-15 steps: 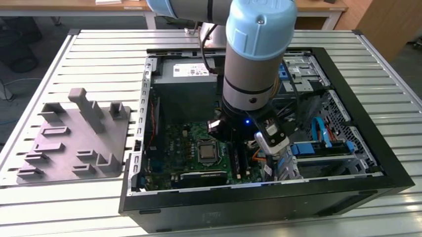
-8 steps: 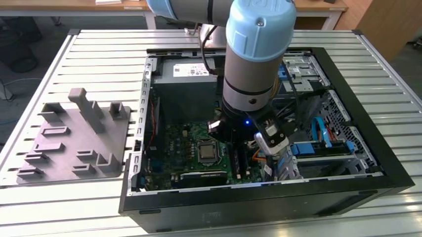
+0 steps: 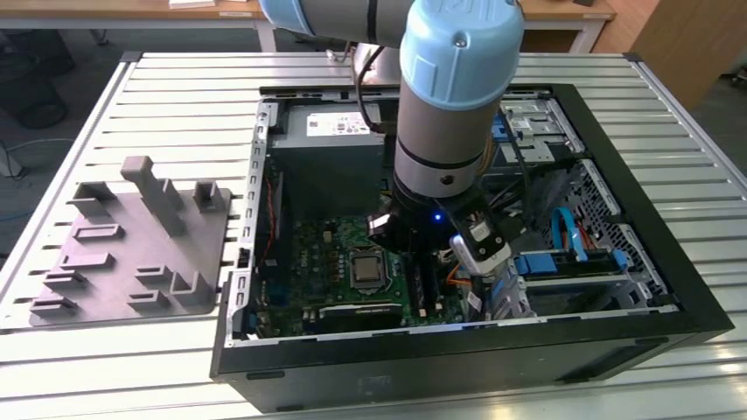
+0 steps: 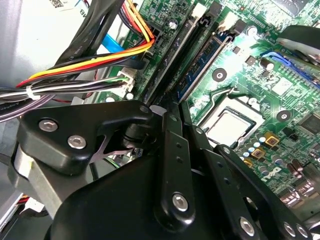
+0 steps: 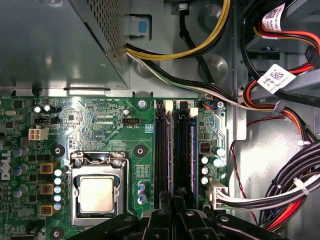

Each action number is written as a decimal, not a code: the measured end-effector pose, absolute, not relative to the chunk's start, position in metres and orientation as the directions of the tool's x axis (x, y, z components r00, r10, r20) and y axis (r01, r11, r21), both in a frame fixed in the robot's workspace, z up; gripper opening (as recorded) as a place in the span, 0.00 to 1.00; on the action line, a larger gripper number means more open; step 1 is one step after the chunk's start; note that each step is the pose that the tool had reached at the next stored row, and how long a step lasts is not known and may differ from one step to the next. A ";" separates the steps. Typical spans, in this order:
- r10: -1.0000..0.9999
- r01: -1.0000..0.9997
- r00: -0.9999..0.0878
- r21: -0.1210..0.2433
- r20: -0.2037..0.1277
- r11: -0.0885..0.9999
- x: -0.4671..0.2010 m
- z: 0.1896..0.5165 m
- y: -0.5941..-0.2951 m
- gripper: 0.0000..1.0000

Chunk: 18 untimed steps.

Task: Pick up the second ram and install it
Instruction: 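Insert the second ram into the second slot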

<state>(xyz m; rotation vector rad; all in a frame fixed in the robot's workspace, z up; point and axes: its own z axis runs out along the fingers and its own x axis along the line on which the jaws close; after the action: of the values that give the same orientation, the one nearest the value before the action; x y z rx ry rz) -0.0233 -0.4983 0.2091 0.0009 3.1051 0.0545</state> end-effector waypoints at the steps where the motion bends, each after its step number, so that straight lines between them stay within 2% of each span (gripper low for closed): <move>1: 0.001 0.000 -0.999 0.035 -0.036 0.999 -0.023 0.209 -0.498 0.14; 5: 0.001 0.000 -0.999 0.036 -0.036 0.999 -0.023 0.209 -0.498 0.15; 6: 0.001 0.000 -0.999 0.036 -0.036 0.999 -0.023 0.209 -0.498 0.21; 9: 0.001 0.000 -0.999 0.035 -0.036 0.999 -0.023 0.211 -0.498 0.21; 16: 0.001 0.000 -0.999 0.034 -0.036 0.999 -0.023 0.241 -0.498 0.21; 17: 0.001 0.000 -0.999 0.032 -0.036 0.999 -0.023 0.246 -0.497 0.19; 18: 0.001 0.000 -0.999 0.032 -0.036 0.999 -0.023 0.250 -0.497 0.13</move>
<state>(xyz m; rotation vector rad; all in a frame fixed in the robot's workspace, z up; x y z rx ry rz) -0.0233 -0.4968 0.2503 0.0009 3.1051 0.0494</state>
